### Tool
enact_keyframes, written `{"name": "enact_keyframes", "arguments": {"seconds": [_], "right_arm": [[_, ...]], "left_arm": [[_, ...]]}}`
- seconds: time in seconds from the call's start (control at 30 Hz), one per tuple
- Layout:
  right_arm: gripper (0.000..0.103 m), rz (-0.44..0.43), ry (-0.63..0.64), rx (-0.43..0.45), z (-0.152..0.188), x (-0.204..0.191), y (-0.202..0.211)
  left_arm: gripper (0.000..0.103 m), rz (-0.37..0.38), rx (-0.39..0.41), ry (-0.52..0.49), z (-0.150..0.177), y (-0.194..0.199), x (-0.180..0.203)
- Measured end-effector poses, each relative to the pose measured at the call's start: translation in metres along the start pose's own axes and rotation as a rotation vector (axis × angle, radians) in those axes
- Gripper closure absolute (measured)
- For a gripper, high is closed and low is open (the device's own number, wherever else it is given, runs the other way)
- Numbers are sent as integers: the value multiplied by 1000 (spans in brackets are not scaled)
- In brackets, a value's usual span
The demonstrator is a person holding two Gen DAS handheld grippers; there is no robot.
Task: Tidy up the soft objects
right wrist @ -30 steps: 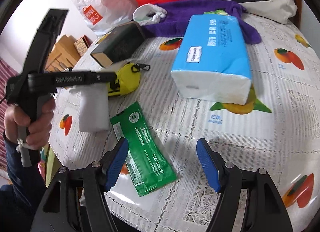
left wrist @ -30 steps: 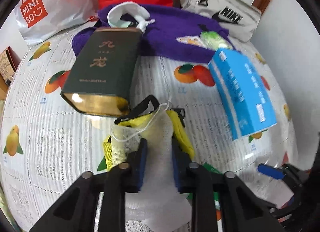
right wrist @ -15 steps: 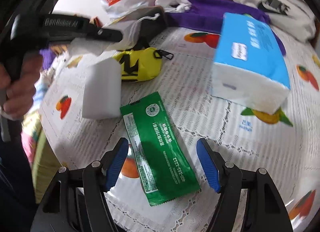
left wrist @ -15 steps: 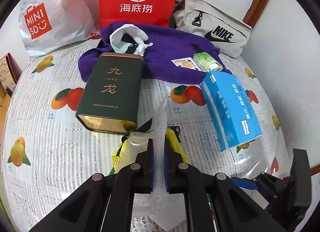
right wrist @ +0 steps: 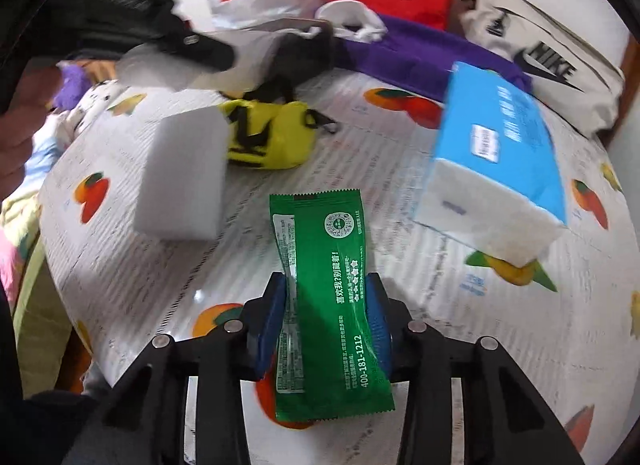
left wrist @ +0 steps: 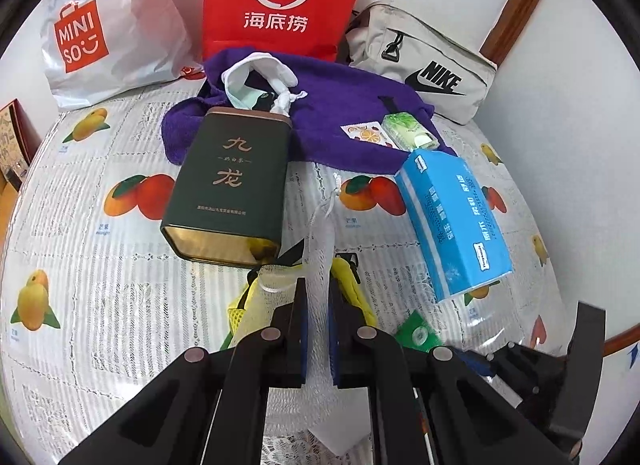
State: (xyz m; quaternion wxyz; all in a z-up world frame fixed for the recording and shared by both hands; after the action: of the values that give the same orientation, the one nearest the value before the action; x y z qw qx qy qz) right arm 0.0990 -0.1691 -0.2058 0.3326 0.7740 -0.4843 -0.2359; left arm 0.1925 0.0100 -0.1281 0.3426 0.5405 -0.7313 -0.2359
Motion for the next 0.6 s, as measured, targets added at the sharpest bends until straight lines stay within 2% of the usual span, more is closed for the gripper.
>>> {"name": "enact_keyframes", "arguments": {"seconds": [0.2,0.4,0.6], "right_arm": [[65,-20,-101,-24,0,18,6],[65,3,-119,-32,-5,22,13],[65,-28,-143,20,-20,22,31]], "left_arm": [[95,12,19,5,-1,8,-1],[95,27,26,-1,-5,17,1],[95,40,49,-11,-13,31,6]]}}
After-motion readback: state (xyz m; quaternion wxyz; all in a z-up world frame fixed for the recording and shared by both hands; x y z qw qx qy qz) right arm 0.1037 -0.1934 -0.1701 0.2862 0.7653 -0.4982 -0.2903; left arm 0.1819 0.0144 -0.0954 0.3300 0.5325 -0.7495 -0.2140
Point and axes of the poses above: each gripper's, at about its wrist camera, not at the fingertips, and y roughly against the way its jaws point, x to its right, z to its underside, the point moved 1 cm from there along -y, roughly the way its jaws point, and after that the axes turned 12 degrees about x, right-handed, at the moved point
